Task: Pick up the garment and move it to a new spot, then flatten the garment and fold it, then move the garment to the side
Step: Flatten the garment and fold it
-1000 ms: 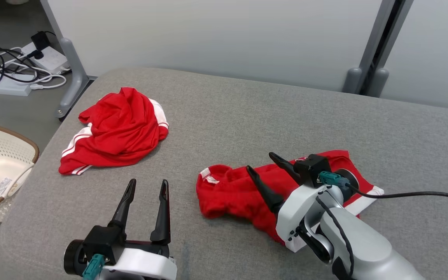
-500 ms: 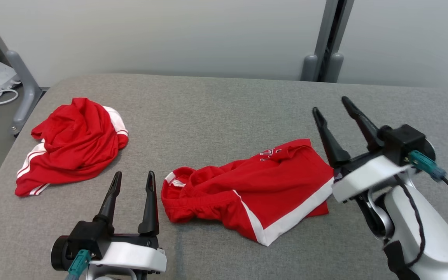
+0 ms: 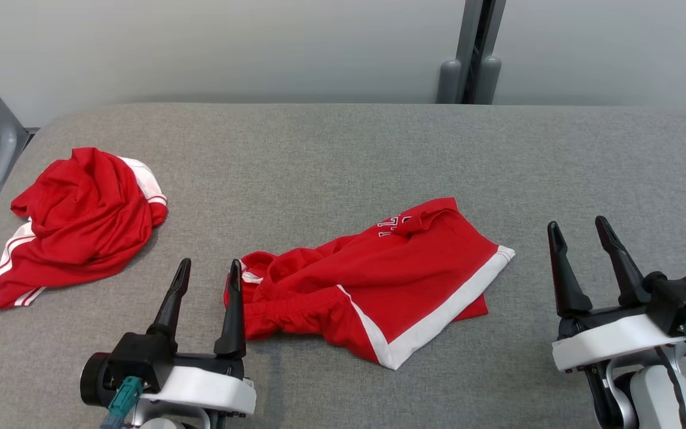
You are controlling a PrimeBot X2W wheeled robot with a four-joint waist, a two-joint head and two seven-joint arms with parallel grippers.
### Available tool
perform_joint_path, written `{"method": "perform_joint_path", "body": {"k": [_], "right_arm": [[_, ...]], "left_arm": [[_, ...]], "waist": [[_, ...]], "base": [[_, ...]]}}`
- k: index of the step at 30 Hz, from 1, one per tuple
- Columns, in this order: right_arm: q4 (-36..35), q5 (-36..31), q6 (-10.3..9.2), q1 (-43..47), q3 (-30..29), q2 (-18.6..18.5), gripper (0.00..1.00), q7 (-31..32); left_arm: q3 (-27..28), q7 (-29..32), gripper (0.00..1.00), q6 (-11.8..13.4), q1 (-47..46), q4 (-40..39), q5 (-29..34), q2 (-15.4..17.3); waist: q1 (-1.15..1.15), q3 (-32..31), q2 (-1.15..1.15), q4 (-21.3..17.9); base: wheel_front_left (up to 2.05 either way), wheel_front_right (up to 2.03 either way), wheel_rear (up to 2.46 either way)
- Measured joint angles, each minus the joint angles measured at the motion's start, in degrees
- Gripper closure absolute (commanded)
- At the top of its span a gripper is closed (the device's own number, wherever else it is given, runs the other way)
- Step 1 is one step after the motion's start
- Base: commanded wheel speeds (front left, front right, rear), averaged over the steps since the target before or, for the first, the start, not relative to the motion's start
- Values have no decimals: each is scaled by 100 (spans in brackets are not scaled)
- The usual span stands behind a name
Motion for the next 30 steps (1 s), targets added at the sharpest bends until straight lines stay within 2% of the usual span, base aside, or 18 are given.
{"method": "perform_joint_path", "body": {"k": [7,10,15,20,23,30], "right_arm": [[450,-34,0,-29,-220,83,0,0],[840,237,0,-180,-352,109,0,0],[1703,104,0,-592,-460,138,0,58],[2506,304,0,-971,-634,145,0,205],[2893,299,0,-1120,-668,158,0,210],[3415,743,0,-1353,-514,158,0,148]], "left_arm": [[-43,0,0,-47,-88,56,85,3],[-86,0,0,-56,-126,83,87,3],[-169,0,0,-56,-182,97,81,3],[-266,0,0,-46,-272,105,79,1],[-252,0,0,-13,-287,102,53,4],[-234,0,0,-5,-287,102,45,4]], "waist": [[0,181,0,157],[0,267,0,261],[0,413,0,435],[0,521,0,630],[0,550,0,716],[0,565,0,787]], "base": [[0,0,0],[0,0,0],[0,0,0],[0,0,0],[0,0,0],[0,0,0]]}}
